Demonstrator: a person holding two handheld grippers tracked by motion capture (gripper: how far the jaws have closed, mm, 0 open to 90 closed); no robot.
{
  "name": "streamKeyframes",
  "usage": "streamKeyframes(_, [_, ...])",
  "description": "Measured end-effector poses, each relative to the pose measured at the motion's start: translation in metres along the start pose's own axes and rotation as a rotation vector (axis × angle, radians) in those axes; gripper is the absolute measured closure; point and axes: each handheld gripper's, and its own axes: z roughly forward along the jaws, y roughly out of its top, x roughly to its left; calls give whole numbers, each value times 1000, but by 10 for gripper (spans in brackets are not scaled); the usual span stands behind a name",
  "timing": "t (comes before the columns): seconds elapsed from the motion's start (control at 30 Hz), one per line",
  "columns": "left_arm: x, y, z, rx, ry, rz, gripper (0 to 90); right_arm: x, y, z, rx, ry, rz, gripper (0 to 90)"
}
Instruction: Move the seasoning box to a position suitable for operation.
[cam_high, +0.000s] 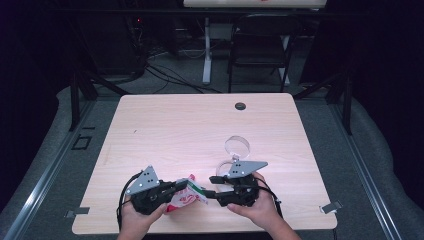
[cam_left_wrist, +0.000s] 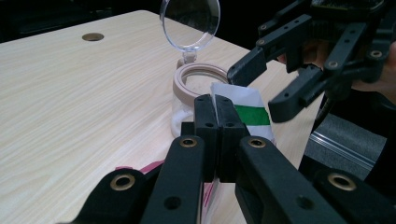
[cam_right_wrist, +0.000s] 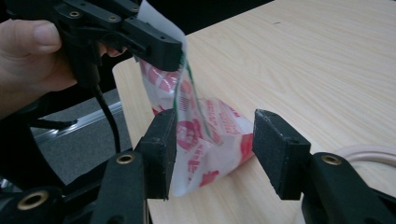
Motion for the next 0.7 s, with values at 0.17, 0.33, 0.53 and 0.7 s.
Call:
streamKeyframes(0.17, [-1,0,-1,-1,5,-3,900,5,-1,15,48,1,-21,503])
streamKeyframes(0.33, [-2,-1,-2,-11,11,-4,900,7,-2,28,87,7,-27,538])
streamKeyframes(0.53, [-1,-3,-6,-28,30,-25,849,8,4,34,97,36,-12,786])
streamKeyframes(0.7, [-3,-8,-10,-33,24,-20,762,9,7,35,108,22,-27,894])
